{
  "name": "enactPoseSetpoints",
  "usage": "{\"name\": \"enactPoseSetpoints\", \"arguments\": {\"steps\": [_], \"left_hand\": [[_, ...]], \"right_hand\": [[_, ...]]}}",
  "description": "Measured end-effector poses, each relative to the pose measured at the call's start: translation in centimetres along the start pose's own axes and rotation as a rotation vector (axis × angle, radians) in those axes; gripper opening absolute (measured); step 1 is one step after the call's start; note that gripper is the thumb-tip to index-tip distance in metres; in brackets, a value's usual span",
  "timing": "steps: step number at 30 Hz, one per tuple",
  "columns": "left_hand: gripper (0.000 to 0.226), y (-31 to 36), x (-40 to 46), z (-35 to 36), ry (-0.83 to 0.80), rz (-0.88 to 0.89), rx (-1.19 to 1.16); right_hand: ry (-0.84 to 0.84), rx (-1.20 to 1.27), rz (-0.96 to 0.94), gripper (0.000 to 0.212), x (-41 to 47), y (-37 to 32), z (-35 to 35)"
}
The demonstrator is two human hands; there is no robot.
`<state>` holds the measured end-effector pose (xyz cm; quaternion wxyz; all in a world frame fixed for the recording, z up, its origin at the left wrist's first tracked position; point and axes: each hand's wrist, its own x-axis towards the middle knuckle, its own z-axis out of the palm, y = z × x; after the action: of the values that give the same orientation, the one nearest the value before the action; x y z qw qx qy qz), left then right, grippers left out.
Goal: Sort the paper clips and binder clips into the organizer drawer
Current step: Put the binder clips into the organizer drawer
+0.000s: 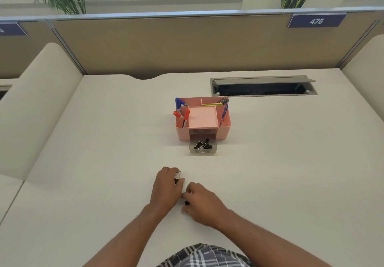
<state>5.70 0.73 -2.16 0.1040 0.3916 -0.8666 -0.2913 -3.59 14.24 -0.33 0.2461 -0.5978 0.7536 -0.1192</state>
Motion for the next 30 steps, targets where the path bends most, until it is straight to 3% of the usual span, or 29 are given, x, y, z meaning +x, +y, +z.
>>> {"name": "enactPoseSetpoints", "arguments": {"steps": [4,9,20,25,30], "left_hand": [[0.023,0.4,-0.2,0.3,-0.008,0.043,0.044],[0.021,1.4,0.4,0.8,-0.014,0.175,0.060],[0.036,3.8,1.5,1.5,-0.035,0.271,0.004],[0.034,6.7,4.6,-0.2,0.082,0.284,-0.101],[0.029,8.6,8.3,-0.7,0.063,0.220,-0.069]], "right_hand": [[0.104,-0.073,-0.002,0.016,0.1,1.1,0.5],[0.263,-0.030,0.117,0.027,0.6,4.9,-1.6],[0.335,0.138,0.279,0.027,1.1,7.8,-4.1],[0.584,0.191,0.259,0.016,3.2,6.7,-7.4],[0.503,0.106,0.332,0.017,6.3,6.7,-10.6]]}}
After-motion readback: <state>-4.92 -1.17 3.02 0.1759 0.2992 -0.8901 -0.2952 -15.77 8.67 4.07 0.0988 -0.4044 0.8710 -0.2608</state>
